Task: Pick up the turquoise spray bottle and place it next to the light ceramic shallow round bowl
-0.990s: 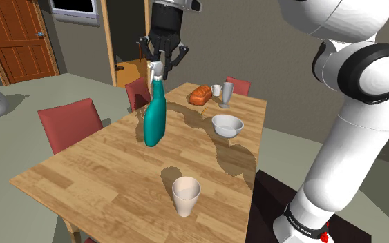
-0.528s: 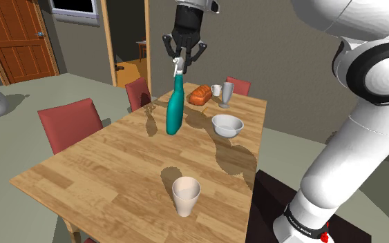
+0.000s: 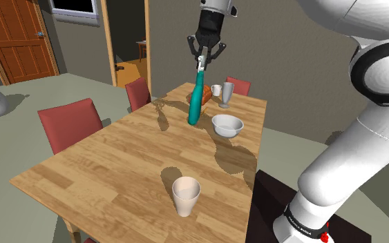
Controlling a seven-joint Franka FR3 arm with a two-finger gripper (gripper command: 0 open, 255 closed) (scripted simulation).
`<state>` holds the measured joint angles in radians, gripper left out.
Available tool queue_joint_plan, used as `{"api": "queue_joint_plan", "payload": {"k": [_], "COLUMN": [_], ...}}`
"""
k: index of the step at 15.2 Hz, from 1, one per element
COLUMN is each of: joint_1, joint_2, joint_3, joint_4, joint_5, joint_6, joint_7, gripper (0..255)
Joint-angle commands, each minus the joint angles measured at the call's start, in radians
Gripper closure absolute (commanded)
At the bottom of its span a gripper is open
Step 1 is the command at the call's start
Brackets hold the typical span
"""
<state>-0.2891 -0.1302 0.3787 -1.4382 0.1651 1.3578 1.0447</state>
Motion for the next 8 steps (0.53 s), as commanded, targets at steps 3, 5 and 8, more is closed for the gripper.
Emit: {"api": "queue_joint_plan", "payload": {"k": [3,5,8], "joint_1": [-0.044,-0.065,-0.095], "joint_2": [-0.013,-0.009,0.005], "joint_3": [-0.064,-0.094,-0.137], "joint_4": [-0.017,-0.013,0.003], "joint_5": [0.000,-0.003,-0.011], "joint_6": [-0.010,-0.018,-0.030], "joint_7": [-0.110,-0.160,-0.233], "gripper": [255,255,255]}}
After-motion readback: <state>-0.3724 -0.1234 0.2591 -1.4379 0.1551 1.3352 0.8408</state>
